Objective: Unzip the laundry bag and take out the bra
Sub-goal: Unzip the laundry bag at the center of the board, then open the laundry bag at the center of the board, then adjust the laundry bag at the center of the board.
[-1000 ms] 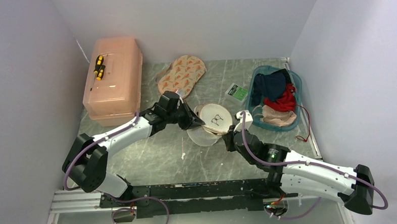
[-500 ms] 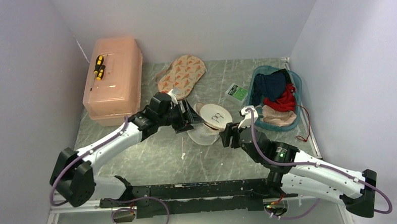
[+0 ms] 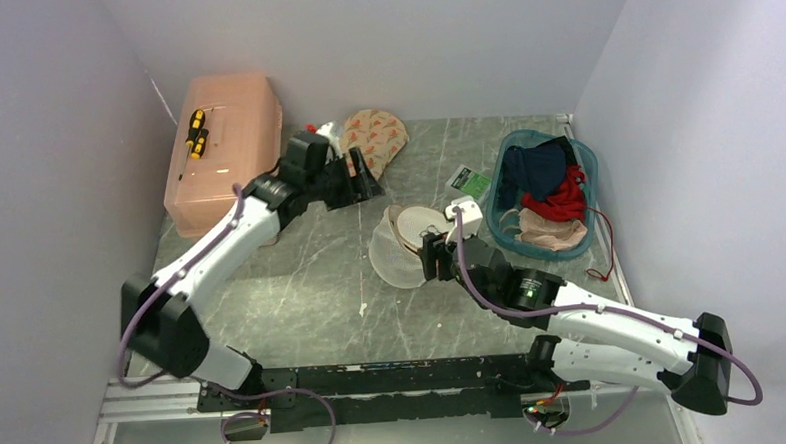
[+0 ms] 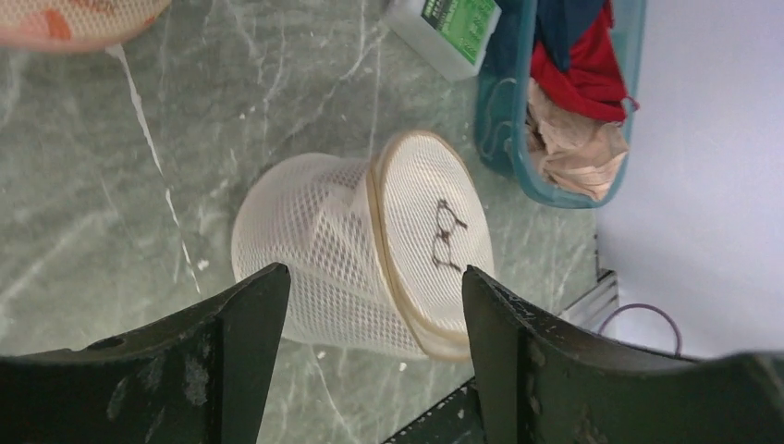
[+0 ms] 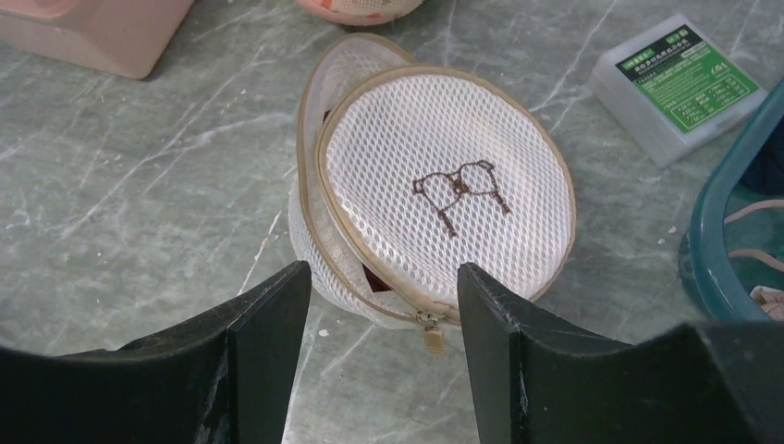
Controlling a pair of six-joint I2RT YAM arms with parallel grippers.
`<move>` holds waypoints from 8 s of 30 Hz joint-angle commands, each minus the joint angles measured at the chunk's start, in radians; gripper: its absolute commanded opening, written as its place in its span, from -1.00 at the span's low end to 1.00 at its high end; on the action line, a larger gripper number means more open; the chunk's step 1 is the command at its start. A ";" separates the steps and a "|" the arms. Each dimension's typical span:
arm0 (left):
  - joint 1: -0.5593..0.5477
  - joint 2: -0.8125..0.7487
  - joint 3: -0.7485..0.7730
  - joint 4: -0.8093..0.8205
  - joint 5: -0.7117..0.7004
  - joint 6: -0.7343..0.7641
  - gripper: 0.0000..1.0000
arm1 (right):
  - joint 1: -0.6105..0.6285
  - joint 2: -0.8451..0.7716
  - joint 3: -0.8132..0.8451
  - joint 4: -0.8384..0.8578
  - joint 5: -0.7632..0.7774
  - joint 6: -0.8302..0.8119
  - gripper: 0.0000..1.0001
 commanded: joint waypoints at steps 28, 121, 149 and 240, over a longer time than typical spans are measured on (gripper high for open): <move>-0.046 0.283 0.100 -0.079 0.029 0.348 -0.65 | -0.017 -0.008 0.008 0.072 -0.065 -0.042 0.27; -0.315 -0.108 -0.619 0.858 -0.047 -0.063 -0.95 | 0.047 0.251 0.088 0.027 0.044 -0.211 -0.06; -0.316 -0.151 -0.641 0.816 -0.074 -0.062 -0.95 | 0.046 0.253 0.050 0.070 0.103 -0.148 -0.84; -0.179 0.124 0.113 -0.117 -0.004 0.496 -0.95 | -0.015 -0.366 -0.177 -0.100 0.049 0.310 0.44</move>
